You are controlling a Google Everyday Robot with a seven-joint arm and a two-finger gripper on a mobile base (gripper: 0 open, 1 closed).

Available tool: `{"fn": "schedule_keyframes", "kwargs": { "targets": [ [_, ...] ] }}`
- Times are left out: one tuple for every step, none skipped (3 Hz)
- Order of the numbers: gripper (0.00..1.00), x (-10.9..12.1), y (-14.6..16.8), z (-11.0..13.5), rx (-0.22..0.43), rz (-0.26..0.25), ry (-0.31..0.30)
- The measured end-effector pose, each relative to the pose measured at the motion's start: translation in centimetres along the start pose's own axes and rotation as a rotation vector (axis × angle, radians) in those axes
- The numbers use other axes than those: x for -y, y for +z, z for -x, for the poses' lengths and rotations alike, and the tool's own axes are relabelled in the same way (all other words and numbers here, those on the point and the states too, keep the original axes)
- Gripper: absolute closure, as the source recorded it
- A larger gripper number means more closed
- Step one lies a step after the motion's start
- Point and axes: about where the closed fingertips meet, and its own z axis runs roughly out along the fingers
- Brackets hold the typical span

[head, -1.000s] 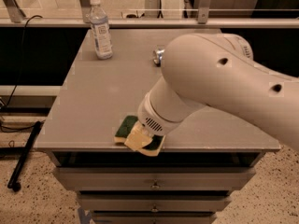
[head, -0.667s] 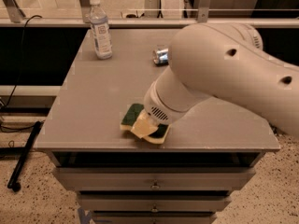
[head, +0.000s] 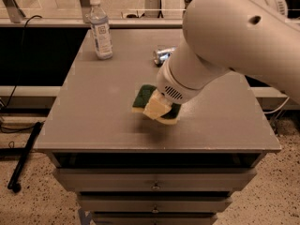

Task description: Move sponge near redbull can

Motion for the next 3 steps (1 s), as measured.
{"fn": "schedule_keyframes", "kwargs": {
  "targets": [
    [1.0, 5.5, 0.7, -0.7, 0.018, -0.086, 0.034],
    [1.0, 12.6, 1.7, -2.0, 0.027, -0.159, 0.08],
    [1.0, 18.2, 3.3, -3.5, 0.021, -0.191, 0.136]
  ]
}}
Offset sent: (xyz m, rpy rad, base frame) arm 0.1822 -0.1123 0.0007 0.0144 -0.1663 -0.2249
